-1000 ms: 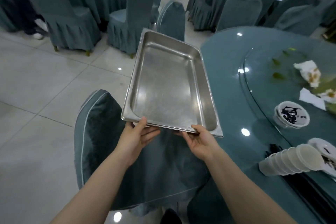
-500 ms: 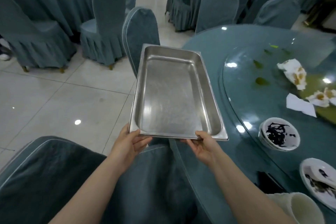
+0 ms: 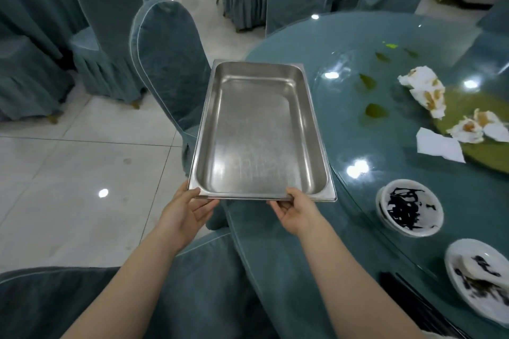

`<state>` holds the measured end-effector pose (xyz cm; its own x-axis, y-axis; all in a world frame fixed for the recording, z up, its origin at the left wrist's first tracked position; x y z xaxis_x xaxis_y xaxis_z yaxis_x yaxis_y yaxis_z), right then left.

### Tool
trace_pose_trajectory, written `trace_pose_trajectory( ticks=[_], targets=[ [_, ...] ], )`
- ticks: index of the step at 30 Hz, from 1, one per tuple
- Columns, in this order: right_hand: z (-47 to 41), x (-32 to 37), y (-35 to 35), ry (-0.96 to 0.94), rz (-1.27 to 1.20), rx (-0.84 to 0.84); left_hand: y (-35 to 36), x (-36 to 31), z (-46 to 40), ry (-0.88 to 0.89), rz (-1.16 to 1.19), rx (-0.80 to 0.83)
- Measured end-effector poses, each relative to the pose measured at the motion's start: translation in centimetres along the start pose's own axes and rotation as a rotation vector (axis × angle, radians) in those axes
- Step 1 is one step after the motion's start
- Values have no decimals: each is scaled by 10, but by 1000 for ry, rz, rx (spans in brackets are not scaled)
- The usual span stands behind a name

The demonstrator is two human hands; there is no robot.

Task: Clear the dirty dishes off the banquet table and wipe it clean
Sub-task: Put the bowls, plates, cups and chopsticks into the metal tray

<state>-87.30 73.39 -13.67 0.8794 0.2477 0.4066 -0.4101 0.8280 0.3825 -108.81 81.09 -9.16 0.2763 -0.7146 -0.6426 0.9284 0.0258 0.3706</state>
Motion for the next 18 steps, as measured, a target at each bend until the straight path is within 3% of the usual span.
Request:
trace_pose_trajectory(
  ticks=[8,18],
  targets=[
    [-3,7,-23,-52,-75,-87,8,18,-7,-100,37,38],
    [59,-23,-34,-87,-4,-7,-8,23,41,-66,17,157]
  ],
)
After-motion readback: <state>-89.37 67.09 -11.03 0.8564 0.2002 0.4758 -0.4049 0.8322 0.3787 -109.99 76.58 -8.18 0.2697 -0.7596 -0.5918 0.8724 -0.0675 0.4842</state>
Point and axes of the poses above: each hand's wrist, its own z-axis away from the middle knuckle, its own y-axis out of the palm, x = y × z, the point moved 6 cm from there along -z, towards the middle knuckle, and after that the axes turned 3 degrees about z, right-handed, at the moved point
